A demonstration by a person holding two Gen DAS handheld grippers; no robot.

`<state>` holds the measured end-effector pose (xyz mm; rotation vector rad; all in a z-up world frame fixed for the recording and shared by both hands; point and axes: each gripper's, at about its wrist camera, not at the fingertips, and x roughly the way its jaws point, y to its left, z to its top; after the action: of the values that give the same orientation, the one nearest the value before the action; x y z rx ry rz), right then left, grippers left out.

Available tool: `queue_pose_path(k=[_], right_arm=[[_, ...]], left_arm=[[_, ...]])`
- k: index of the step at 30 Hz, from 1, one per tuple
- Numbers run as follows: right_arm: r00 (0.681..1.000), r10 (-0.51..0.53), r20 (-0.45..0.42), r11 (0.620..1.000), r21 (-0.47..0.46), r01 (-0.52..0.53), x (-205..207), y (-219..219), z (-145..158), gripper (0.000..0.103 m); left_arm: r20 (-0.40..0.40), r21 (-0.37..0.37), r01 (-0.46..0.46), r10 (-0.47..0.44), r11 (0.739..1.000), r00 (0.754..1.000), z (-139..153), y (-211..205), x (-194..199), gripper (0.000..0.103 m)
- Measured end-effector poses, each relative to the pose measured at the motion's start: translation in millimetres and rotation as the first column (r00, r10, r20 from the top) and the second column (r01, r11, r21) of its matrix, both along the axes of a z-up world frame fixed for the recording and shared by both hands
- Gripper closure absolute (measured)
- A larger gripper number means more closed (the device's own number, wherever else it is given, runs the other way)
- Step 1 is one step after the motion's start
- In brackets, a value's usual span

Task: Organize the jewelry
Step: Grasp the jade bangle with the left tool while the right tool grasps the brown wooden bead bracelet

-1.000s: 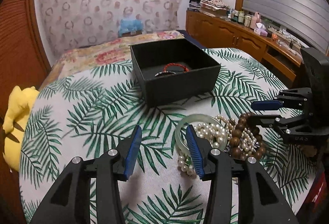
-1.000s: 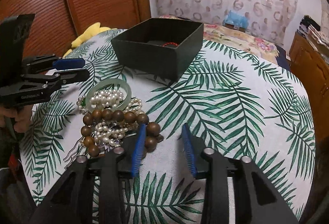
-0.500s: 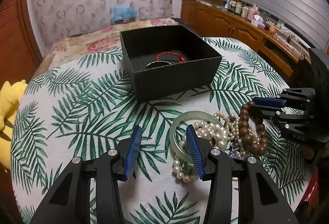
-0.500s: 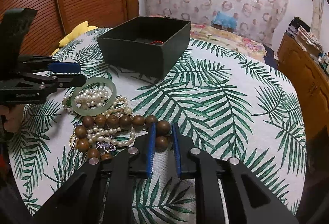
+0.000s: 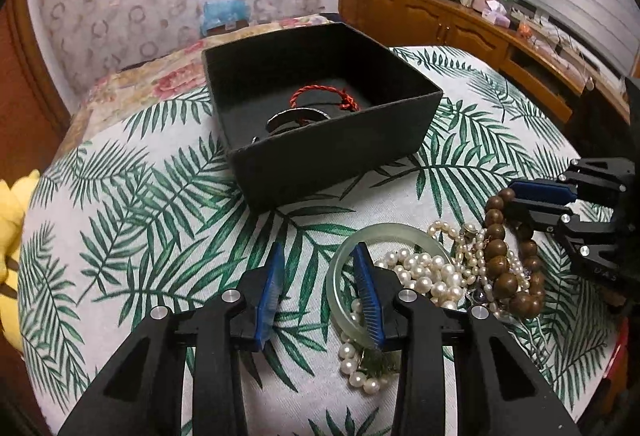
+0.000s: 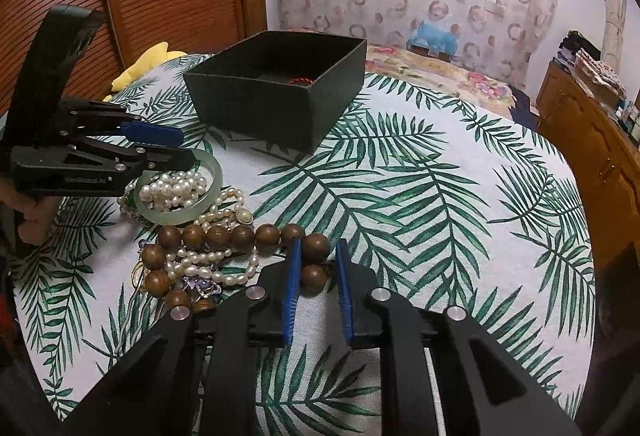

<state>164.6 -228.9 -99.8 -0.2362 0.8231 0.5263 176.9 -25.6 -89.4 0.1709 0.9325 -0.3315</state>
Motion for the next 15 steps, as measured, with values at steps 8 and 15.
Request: queue_pose_path(k=[8, 15], right_arm=[[1.0, -0.002, -0.002, 1.0, 0.004, 0.002, 0.4, -0.8, 0.0, 0.084], [1.0, -0.003, -0.008, 1.0, 0.011, 0.003, 0.8, -1.6, -0.3, 0.084]], left_arm=[[0.033, -0.009, 0.015, -0.015, 1.0, 0.999, 4.7, -0.5, -8.5, 0.095], [0.161, -0.053, -0.045, 0.053, 0.998, 0.986, 29.8, 8.7, -44.8, 0.096]])
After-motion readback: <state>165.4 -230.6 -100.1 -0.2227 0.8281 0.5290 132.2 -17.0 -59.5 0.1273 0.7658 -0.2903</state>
